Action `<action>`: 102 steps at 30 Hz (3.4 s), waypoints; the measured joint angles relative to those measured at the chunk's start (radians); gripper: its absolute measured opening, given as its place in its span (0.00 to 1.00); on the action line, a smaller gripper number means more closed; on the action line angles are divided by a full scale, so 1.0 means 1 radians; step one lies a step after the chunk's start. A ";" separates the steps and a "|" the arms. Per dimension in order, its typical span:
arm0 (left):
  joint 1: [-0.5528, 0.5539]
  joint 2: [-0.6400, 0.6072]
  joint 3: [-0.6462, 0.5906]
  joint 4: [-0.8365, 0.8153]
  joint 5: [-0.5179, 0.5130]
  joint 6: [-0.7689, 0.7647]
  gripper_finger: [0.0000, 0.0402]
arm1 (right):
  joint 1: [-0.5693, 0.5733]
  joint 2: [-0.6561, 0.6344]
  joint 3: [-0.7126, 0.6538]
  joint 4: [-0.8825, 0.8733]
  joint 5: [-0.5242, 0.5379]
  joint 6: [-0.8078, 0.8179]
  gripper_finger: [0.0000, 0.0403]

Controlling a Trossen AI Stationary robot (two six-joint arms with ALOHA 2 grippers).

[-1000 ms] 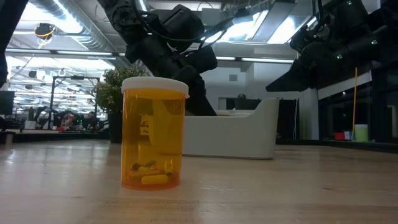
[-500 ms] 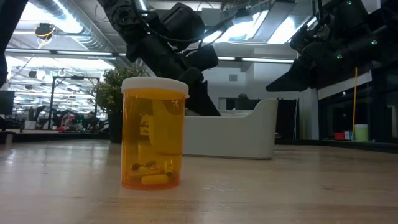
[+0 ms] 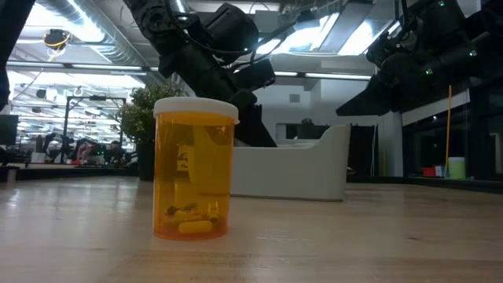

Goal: Pick and place pill bottles into a basket
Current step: Put the orange pill bottle into the grey bin

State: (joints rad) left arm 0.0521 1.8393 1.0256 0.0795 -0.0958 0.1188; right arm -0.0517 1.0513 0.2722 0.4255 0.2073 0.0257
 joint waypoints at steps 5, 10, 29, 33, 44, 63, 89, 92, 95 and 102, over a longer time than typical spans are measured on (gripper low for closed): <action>0.000 0.000 0.000 0.000 0.000 0.000 0.58 | 0.000 0.000 0.000 0.000 0.000 0.000 0.04; 0.000 0.000 0.000 0.000 0.000 0.000 0.58 | 0.000 0.000 0.000 0.000 0.000 0.000 0.04; 0.000 -0.029 -0.001 0.003 0.000 0.034 0.58 | 0.000 0.000 0.000 0.000 0.000 0.004 0.04; 0.000 -0.029 -0.001 0.012 0.000 0.034 0.58 | 0.000 0.000 0.000 0.000 0.000 0.004 0.04; -0.001 -0.036 -0.001 0.025 0.018 0.052 0.58 | 0.000 0.000 0.000 0.000 0.000 0.004 0.04; -0.066 -0.441 0.000 -0.483 0.017 0.106 0.56 | 0.000 0.000 0.000 -0.005 0.000 -0.001 0.04; -0.381 -0.717 0.000 -0.794 0.089 -0.298 0.44 | 0.000 0.000 0.000 -0.034 -0.001 -0.048 0.04; -0.420 -0.715 0.000 -0.797 0.089 -0.306 0.44 | 0.000 0.000 0.000 -0.024 -0.001 -0.047 0.04; -0.461 -0.713 0.000 -0.802 0.089 -0.307 0.44 | 0.000 0.000 0.000 -0.013 -0.001 -0.053 0.04; -0.514 -0.700 0.000 -0.802 0.042 -0.360 0.47 | 0.000 0.000 0.000 -0.003 -0.001 0.068 0.04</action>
State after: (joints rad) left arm -0.4619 1.1394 1.0256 -0.7228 -0.0538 -0.2409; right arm -0.0513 1.0512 0.2726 0.4225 0.2066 0.0939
